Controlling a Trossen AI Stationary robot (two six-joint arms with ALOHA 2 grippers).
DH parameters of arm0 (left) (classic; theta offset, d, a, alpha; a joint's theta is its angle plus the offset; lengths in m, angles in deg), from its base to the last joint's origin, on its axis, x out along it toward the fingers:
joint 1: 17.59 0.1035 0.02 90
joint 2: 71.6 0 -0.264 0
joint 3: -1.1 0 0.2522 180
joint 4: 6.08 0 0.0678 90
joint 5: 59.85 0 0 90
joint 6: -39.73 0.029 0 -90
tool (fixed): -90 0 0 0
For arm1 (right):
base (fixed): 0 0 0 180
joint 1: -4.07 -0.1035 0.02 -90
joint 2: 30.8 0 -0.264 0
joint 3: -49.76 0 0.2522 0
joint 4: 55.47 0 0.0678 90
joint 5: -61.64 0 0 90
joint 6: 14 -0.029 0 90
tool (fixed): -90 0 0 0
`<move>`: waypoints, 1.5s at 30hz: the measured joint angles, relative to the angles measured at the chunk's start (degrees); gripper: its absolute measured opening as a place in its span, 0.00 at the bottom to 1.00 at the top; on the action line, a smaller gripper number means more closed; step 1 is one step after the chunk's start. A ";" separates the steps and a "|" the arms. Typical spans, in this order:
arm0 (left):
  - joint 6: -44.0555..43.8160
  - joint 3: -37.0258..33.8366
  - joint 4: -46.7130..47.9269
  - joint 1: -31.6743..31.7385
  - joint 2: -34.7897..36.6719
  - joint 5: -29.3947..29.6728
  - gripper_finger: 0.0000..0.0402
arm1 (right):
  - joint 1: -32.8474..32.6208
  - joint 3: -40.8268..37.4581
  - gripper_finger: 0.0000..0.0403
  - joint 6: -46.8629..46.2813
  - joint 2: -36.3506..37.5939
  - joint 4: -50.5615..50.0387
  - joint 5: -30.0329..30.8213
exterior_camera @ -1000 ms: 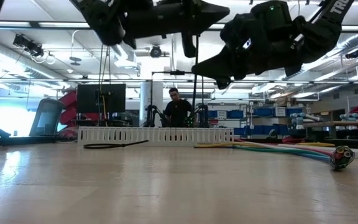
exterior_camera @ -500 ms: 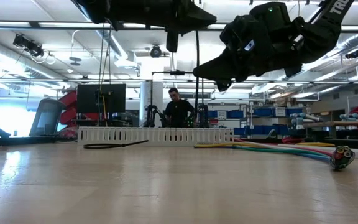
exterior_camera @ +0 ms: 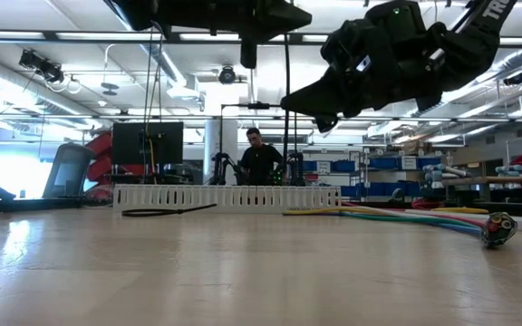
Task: Ziptie cables
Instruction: Wrap the cable wires with black zip tie
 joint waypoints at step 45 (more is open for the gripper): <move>2.86 0.00 7.48 -0.11 5.27 0.87 0.25 | -2.55 0.02 0.00 -1.03 -0.03 4.16 6.50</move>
